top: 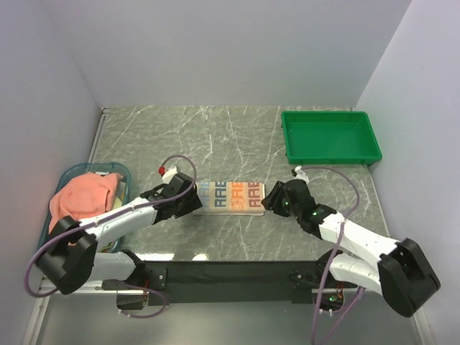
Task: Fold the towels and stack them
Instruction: Fold the towel
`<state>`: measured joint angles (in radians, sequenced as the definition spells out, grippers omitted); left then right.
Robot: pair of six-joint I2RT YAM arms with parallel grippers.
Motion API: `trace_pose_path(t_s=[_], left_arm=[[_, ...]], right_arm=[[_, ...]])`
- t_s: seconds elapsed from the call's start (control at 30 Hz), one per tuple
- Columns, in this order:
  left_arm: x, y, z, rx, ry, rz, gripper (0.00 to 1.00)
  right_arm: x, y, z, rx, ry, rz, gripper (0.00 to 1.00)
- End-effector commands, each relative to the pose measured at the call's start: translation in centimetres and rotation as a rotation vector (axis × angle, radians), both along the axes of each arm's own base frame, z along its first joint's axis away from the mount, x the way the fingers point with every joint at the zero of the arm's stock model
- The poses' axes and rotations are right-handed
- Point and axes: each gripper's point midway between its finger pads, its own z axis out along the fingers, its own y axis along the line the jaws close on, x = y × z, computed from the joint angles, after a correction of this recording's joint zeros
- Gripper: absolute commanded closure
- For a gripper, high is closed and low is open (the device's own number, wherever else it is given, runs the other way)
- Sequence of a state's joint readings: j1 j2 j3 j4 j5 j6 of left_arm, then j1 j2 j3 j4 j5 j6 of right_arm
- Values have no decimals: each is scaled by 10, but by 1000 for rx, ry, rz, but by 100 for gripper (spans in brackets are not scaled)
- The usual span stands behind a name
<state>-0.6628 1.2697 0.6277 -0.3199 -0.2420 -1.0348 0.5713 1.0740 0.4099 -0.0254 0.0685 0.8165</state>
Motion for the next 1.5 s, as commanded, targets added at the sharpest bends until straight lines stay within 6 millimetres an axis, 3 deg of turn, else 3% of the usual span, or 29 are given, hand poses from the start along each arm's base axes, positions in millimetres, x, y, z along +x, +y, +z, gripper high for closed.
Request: trace_pose_path(t_s=[0.0,0.1,0.23,0.27,0.37,0.43,0.47,0.63,0.67,0.73,0.77,0.83,0.97,1.1,1.33,1.4,1.43,1.47], left_arm=[[11,-8,47,-45,-90,-14,34],[15,-14,80,-83,-144,-17,28],[25,-40,114,-192,-231,-73,40],[25,-49,109,-213,-211,-100,42],[33,-69,91,-241,-196,-140,48],[36,-75,76,-249,-188,-146,52],[37,-76,59,-240,-174,-145,53],[37,-57,11,-187,-129,-53,56],[31,-50,-4,-179,-110,-33,56],[26,-40,-19,-199,-77,26,57],[16,-32,-33,-189,-41,47,57],[11,-26,-41,-219,-16,88,58],[-6,-9,-54,-214,13,127,58],[-11,-2,-50,-213,-3,133,57],[-9,1,-51,-193,-11,131,57],[-10,-1,-56,-183,7,123,57],[-11,0,-61,-173,23,124,57],[-11,0,-62,-173,28,128,57]], right_arm=[[16,6,47,57,-139,6,47],[21,18,72,135,-207,38,48],[21,47,98,322,-273,110,53],[22,56,106,383,-310,138,53],[22,74,106,457,-330,168,53],[24,79,97,462,-314,162,53],[25,81,85,473,-305,162,52],[19,73,31,470,-230,107,51],[13,68,10,451,-192,92,51],[7,62,-2,465,-180,72,51],[2,60,-18,451,-142,63,51],[-7,55,-25,477,-114,43,51],[-7,54,-19,524,-141,36,51],[-2,53,-2,510,-203,51,50],[41,71,51,394,-330,117,46],[52,75,53,391,-331,115,46],[61,79,63,409,-355,113,46],[66,81,52,404,-329,105,46]])
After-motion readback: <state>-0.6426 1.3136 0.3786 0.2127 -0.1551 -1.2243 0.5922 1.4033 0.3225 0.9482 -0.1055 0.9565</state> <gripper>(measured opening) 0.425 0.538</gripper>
